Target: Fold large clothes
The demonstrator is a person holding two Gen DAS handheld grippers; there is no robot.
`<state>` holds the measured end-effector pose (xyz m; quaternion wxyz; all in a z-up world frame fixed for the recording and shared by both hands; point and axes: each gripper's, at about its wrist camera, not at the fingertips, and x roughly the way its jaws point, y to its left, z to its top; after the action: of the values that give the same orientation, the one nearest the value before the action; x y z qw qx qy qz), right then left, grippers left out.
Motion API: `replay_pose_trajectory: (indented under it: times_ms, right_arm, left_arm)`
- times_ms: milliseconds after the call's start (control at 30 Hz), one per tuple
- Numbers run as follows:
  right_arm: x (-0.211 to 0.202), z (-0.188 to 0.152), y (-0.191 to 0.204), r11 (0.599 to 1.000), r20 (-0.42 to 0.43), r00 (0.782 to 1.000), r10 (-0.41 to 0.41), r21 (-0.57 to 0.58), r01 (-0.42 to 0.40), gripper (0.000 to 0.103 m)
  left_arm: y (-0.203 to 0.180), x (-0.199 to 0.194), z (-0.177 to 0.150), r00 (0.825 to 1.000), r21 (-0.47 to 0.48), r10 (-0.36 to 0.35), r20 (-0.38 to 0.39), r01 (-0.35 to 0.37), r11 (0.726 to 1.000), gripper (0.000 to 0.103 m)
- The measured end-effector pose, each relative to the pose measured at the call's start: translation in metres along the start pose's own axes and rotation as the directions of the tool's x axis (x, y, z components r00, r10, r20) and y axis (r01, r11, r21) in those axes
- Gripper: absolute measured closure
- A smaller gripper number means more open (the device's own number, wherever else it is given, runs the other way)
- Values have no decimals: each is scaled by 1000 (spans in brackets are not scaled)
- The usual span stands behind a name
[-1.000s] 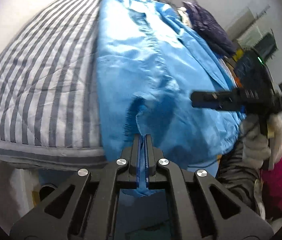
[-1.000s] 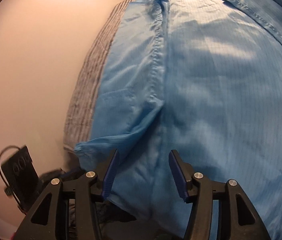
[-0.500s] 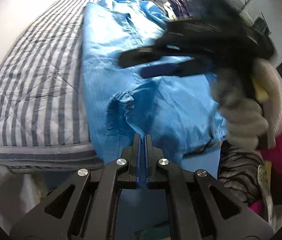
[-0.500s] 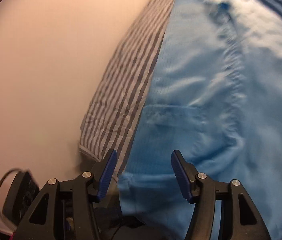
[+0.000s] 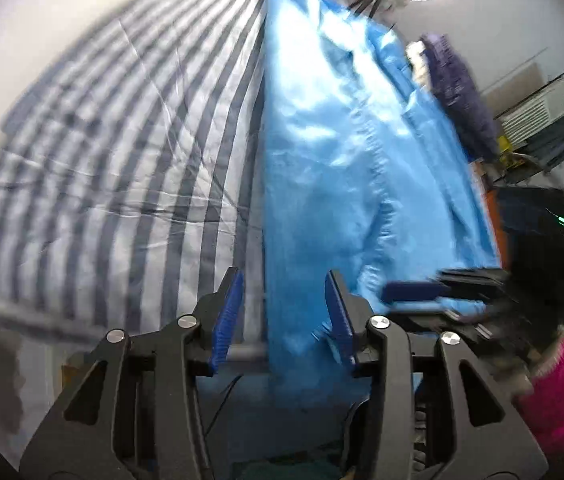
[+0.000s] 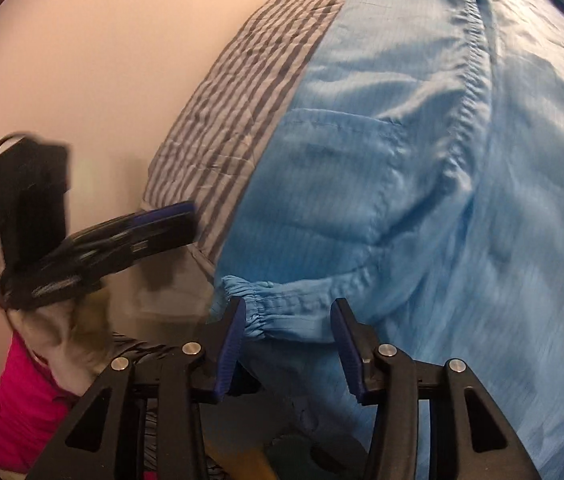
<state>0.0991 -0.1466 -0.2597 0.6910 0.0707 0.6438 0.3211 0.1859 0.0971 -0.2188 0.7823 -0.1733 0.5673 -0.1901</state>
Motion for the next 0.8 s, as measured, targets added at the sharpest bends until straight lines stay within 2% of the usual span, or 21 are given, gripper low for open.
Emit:
replay_pose_trajectory:
  times_ms: [33,67,100,200,300,367,400,467,533,600,700,800]
  right_arm:
    - [-2,-3,2,1000,14,1000,-9,-15,10,52]
    - [-4,-6,5,999,29,999,-18,-32,19,50]
    - [-6,-8,8,998,47,998,-30,-54,33,44]
    - [-6,-13,22,988,81,995,-53,-142,64,33]
    - [1,-12,40,950,122,979,-161,-248,187,35]
    - [6,-10,47,925,134,971,-198,-304,230,54]
    - [10,-9,50,914,123,971,-207,-329,237,77]
    - [10,-11,57,891,126,965,-228,-372,259,93]
    - [3,-21,71,845,158,952,-262,-438,306,99]
    - [-9,-31,83,818,183,949,-258,-482,315,101]
    - [-39,-45,93,786,222,943,-247,-523,329,102]
    - [-53,-55,86,781,232,937,-261,-520,346,103]
  left_arm:
    - [0,9,2,1000,4,5,-21,-5,1000,62]
    - [-2,21,2,998,13,8,-54,-8,1000,83]
    - [-1,30,1,997,11,5,-75,-4,1000,99]
    - [2,36,0,997,-19,-24,-70,23,1000,101]
    - [6,32,1,996,-54,-63,-63,60,997,102]
    - [5,27,0,997,-42,-60,-55,58,997,102]
    - [5,26,-1,997,-39,-60,-52,58,998,103]
    - [1,23,-2,997,-32,-63,-43,62,998,103]
    - [-4,21,1,997,-33,-71,-34,70,997,103]
    - [-10,19,4,997,-31,-75,-22,74,997,103]
    - [-13,17,10,997,-36,-73,-4,73,997,103]
    - [-9,15,14,997,-68,-76,19,77,995,103]
